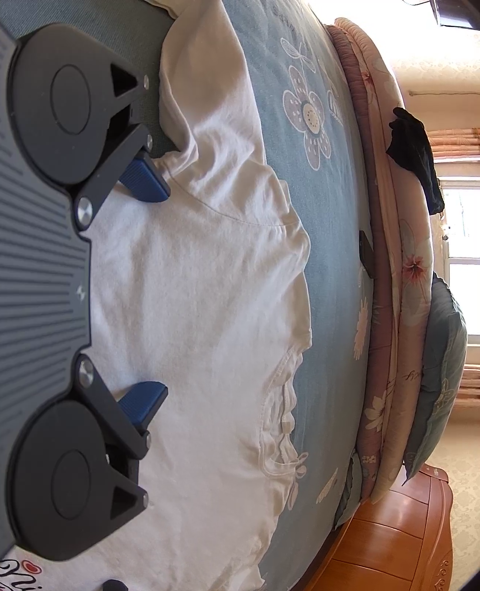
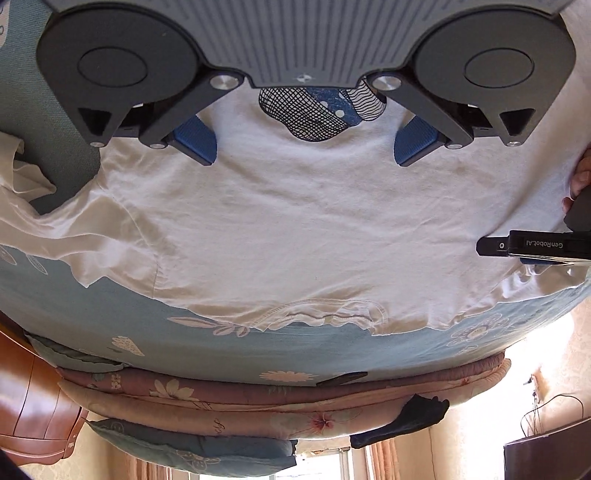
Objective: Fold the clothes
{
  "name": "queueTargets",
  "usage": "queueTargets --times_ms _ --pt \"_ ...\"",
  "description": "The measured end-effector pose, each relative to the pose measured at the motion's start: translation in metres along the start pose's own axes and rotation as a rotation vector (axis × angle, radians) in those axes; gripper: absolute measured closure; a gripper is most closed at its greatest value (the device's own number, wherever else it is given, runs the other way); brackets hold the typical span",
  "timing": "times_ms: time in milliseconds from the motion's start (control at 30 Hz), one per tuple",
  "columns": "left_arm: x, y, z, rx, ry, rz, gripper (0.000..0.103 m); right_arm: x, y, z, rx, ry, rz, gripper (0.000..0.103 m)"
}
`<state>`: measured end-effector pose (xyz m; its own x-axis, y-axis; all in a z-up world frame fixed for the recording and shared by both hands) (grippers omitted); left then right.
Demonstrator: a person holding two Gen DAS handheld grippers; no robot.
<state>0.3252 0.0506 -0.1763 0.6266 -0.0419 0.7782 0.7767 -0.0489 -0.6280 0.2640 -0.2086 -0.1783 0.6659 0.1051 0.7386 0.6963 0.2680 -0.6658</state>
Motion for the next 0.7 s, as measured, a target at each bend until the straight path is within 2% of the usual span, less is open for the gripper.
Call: queueTargets --times_ms 133,167,200,300,367,433,500,533,600,700 --pt "0.0 0.001 -0.001 0.007 0.008 0.004 0.0 0.006 -0.021 -0.021 0.135 0.165 0.007 0.003" --pt "0.0 0.001 -0.001 0.009 0.011 0.005 0.0 0.01 -0.029 -0.033 0.146 0.204 -0.002 0.005" --pt "0.0 0.0 -0.001 0.011 0.012 0.005 0.0 0.015 -0.04 -0.05 0.126 0.234 -0.024 0.005" --pt "0.0 0.0 -0.001 0.012 0.014 0.006 0.0 0.028 -0.076 -0.117 -0.022 0.317 -0.095 0.005" --pt "0.0 0.001 0.0 0.013 0.014 0.006 0.0 0.029 -0.102 -0.172 -0.12 0.417 -0.152 0.009" --pt "0.0 0.001 -0.001 0.02 0.021 0.006 0.0 0.021 -0.12 -0.222 -0.187 0.503 -0.172 0.013" --pt "0.0 0.001 -0.001 0.021 0.023 0.007 0.0 0.01 -0.13 -0.262 -0.263 0.565 -0.17 0.023" --pt "0.0 0.001 -0.001 0.02 0.022 0.007 0.0 0.004 -0.131 -0.278 -0.293 0.581 -0.157 0.023" --pt "0.001 0.001 -0.001 0.02 0.022 0.008 0.0 -0.009 -0.124 -0.3 -0.313 0.608 -0.107 0.03" --pt "0.0 0.001 -0.001 0.021 0.023 0.007 0.0 -0.025 -0.105 -0.313 -0.296 0.615 -0.035 0.032"
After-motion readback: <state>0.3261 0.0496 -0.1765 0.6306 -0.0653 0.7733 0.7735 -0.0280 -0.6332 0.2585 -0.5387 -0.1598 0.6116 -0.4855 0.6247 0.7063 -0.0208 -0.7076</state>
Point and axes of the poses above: each gripper's, at about its wrist camera, not at the fingertips, and y roughly the way its jaws point, z to its left, x to its top, the point moved 9 cm from there along y, roughly the way its jaws point, and after that the axes turned 1 degree about x, right-handed, at the moved point
